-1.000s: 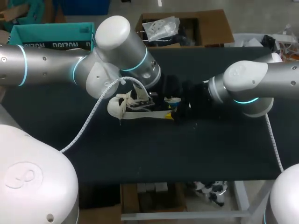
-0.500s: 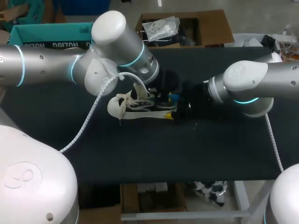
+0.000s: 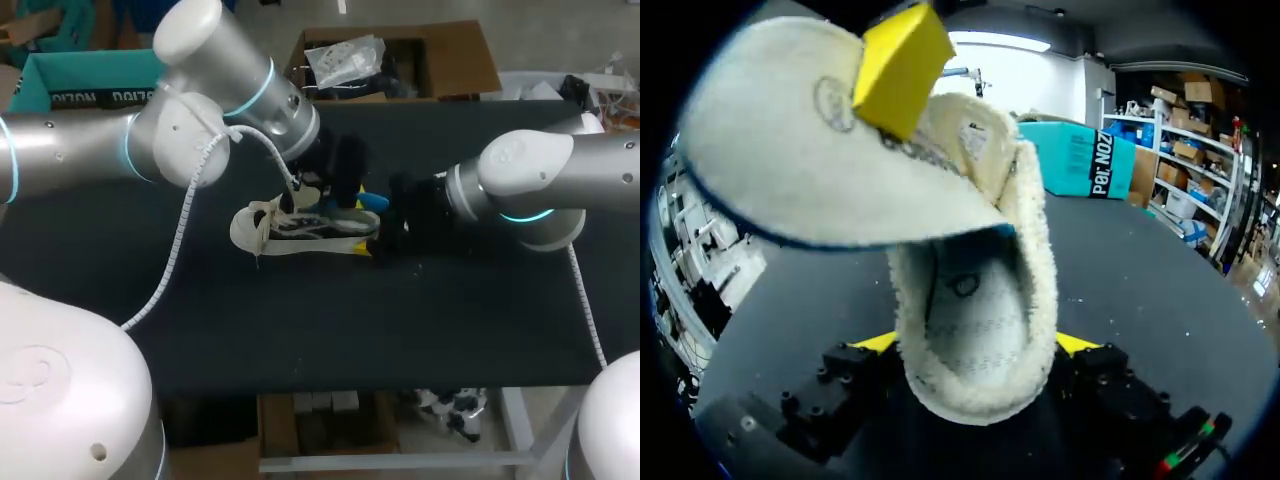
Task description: Open the shoe tongue, take the insole out of the shoe, put the insole back into the shoe, and pack the shoe into the shoebox
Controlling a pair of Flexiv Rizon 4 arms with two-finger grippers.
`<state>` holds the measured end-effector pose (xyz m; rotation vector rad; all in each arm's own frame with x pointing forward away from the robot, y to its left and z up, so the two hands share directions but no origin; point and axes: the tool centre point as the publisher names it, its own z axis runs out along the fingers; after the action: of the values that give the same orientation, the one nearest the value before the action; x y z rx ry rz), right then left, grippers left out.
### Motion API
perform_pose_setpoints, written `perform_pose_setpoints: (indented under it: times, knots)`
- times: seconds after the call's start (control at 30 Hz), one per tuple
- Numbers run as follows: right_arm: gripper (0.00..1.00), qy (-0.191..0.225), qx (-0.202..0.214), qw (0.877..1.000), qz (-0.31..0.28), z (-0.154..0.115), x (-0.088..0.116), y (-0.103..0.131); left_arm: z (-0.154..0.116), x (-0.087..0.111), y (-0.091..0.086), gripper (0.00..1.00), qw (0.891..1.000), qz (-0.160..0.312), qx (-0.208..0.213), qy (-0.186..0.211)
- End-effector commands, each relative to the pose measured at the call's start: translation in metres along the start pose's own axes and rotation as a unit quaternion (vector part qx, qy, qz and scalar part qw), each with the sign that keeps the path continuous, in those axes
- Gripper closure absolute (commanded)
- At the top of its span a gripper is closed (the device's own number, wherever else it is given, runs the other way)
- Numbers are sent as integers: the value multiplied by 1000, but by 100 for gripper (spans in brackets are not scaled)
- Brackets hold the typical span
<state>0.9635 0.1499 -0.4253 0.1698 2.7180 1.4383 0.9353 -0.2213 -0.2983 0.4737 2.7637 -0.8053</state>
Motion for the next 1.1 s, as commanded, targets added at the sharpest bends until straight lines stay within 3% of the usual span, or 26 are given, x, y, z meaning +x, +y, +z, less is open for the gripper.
perform_pose_setpoints:
  times: [0.03, 0.17, 0.2, 0.23, 0.27, 0.5, 0.83, 0.93, 1.1]
  knots:
    - [100, 1, -3, 1000, -1, 4, -1, -6, -28, -1, -3, 100, 998, 12, 61, 20]
    - [100, 1, -7, 1000, -1, 1, -1, -4, -41, -4, -17, 100, 993, 23, 106, 36]
    - [84, 0, -8, 1000, 1, -1, -1, -5, -44, -4, -21, 100, 992, 25, 117, 38]
    - [56, 0, -11, 1000, 1, -2, 0, -5, -47, -4, -24, 100, 989, 32, 134, 47]
    - [0, -2, -12, 1000, 4, -4, 1, -5, -50, -5, -28, 100, 987, 37, 145, 52]
    - [0, -16, -7, 1000, 21, -25, 13, -13, -67, -5, -60, 100, 966, 74, 233, 86]
    - [0, -33, 42, 998, 27, -83, 24, -12, -92, -6, -106, 100, 926, 132, 333, 119]
    - [0, -31, 55, 998, 22, -96, 23, -8, -103, -13, -116, 100, 911, 127, 365, 144]
    - [0, -17, 97, 995, 10, -116, 16, 7, -103, -13, -116, 100, 911, 127, 365, 144]
